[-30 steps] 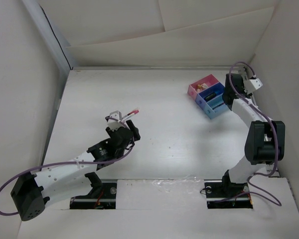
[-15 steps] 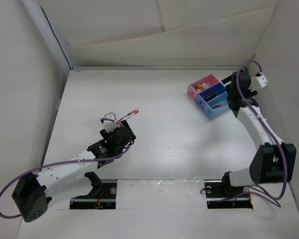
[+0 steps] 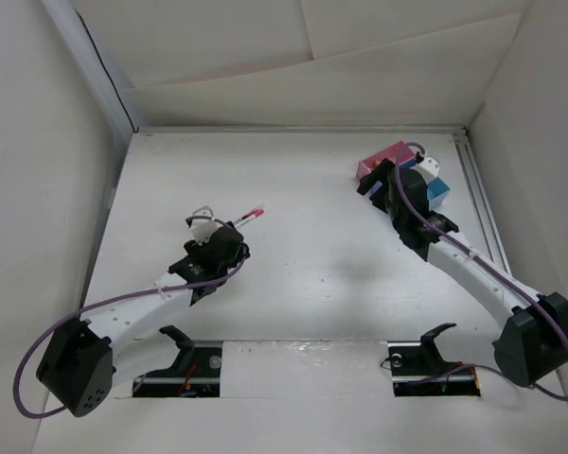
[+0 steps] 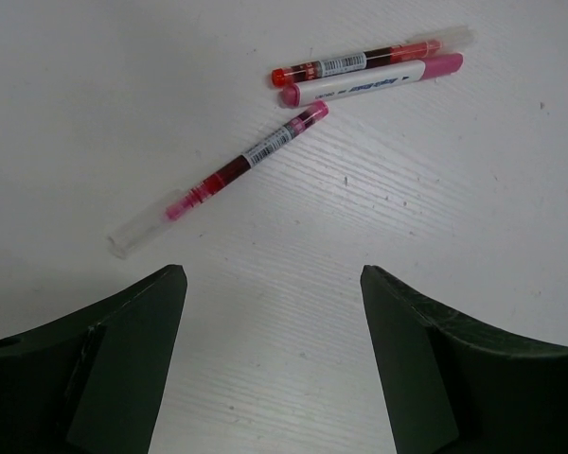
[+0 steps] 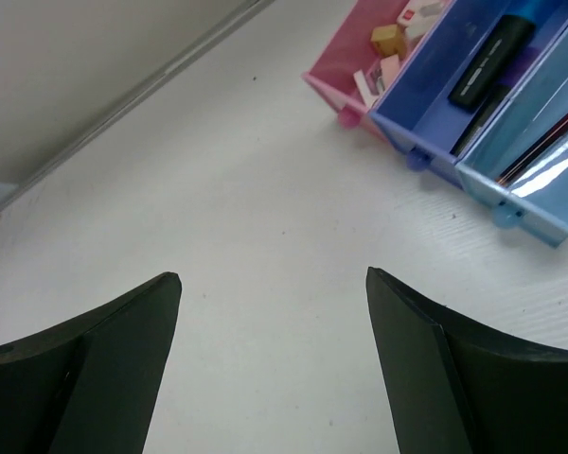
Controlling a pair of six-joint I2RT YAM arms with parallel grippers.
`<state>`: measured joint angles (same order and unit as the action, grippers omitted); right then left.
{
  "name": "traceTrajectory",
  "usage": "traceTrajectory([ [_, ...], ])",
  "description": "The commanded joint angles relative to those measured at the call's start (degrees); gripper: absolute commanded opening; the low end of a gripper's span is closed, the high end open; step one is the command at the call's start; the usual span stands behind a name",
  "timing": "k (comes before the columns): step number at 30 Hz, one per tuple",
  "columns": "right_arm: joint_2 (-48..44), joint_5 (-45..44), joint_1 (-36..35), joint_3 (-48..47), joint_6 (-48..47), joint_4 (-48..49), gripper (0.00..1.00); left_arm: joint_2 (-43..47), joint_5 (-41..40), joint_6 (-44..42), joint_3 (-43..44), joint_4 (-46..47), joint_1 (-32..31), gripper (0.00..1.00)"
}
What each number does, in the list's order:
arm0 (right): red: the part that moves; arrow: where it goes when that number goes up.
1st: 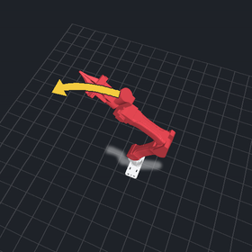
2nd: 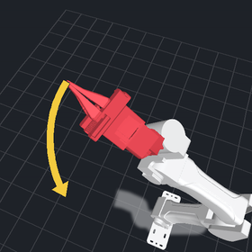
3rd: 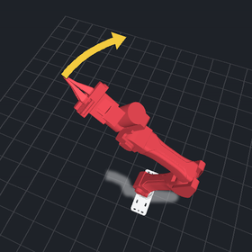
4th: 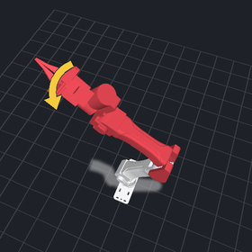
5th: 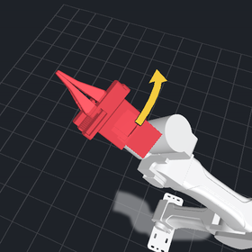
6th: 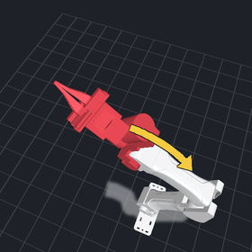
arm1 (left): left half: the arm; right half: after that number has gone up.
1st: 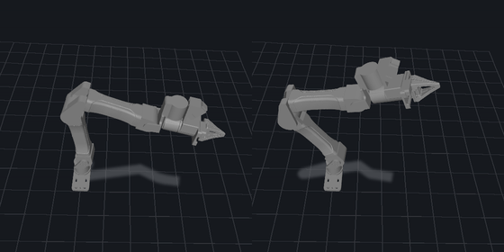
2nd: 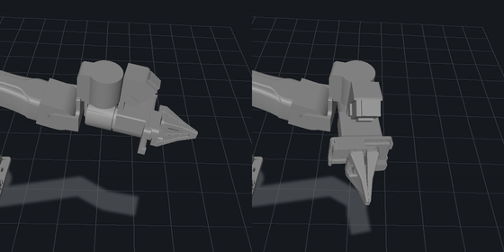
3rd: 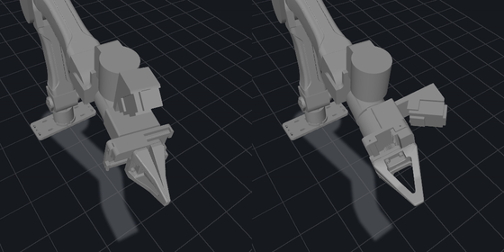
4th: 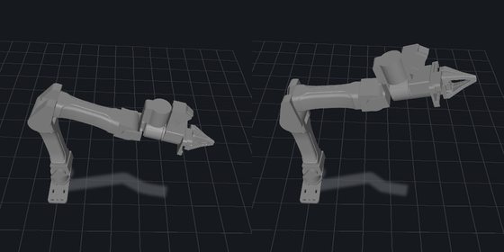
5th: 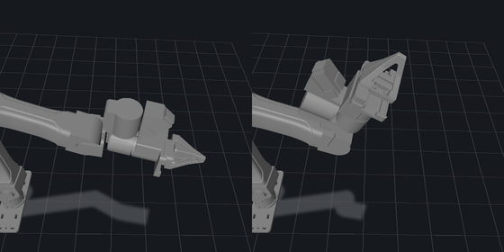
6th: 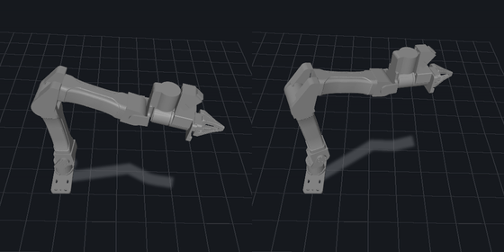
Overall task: Sort the stationery into containers
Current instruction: Grab a piece of stationery with the left arm
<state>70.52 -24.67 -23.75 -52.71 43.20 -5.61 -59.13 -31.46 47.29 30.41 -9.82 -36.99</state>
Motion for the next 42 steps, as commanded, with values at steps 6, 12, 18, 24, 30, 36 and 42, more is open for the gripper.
traceTrajectory([
  [6, -4.60, 2.69, -5.34, 2.25, -2.59, 2.18, 0.85, -7.74, -2.72, -1.50, 5.70, -2.90, 0.17, 0.68],
  [12, -5.83, 3.22, -7.63, 3.31, -3.12, 2.18, 0.85, -14.95, -5.63, -2.11, 9.05, -5.73, 1.30, 0.67],
  [18, -8.46, 4.45, -8.24, 4.37, -3.74, 2.18, 0.85, -17.50, -2.11, -6.76, 10.97, -3.01, 5.17, 0.67],
  [24, -14.44, 4.97, -8.24, 4.98, -4.26, 2.18, 0.85, -20.58, 0.25, -9.58, 12.65, -1.96, 5.70, 0.67],
  [30, -18.05, 6.03, -8.24, 4.46, -4.88, 2.18, 0.85, -26.91, 1.57, -10.81, 16.34, -1.95, 5.70, 0.66],
  [36, -18.05, 6.03, -8.24, 4.46, -4.88, 2.18, 0.85, -27.61, 3.33, -11.86, 16.34, -1.25, 6.84, 0.63],
  [42, -17.52, 8.05, -4.73, 5.59, -4.88, 2.18, 0.85, -29.54, 3.34, -11.87, 17.04, -0.72, 6.85, 0.61],
])
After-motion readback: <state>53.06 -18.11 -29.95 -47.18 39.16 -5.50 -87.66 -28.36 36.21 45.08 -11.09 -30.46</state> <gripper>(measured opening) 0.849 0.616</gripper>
